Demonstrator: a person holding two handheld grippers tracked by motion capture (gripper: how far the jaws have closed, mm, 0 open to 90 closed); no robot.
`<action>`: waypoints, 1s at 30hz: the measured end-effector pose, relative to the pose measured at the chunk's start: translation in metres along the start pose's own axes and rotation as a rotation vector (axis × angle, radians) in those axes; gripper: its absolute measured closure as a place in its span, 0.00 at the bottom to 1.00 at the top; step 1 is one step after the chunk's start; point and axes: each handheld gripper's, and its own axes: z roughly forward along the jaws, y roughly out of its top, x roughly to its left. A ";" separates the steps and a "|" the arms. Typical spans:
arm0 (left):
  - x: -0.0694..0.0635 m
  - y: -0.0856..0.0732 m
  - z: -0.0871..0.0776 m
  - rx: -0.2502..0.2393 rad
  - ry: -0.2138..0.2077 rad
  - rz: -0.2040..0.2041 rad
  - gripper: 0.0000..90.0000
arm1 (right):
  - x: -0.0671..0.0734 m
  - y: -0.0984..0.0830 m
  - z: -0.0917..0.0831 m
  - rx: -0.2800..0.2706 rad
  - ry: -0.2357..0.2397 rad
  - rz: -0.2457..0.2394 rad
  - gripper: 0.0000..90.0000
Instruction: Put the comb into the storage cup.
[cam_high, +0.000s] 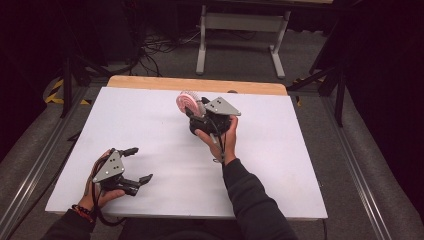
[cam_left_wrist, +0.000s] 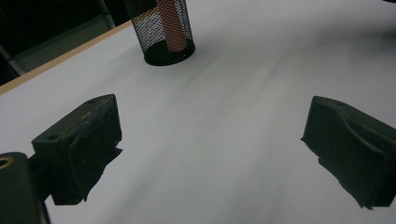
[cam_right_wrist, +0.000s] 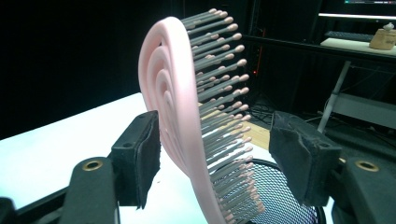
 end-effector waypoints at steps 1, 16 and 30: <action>0.000 0.000 0.000 0.000 0.001 0.001 0.06 | 0.000 0.000 0.000 0.001 0.003 -0.004 0.38; 0.000 0.000 0.000 0.002 -0.009 0.004 0.06 | 0.000 0.009 -0.007 0.000 0.008 -0.063 0.34; 0.000 0.000 0.001 0.007 -0.014 0.002 0.06 | 0.000 0.014 -0.012 0.008 -0.001 -0.098 0.32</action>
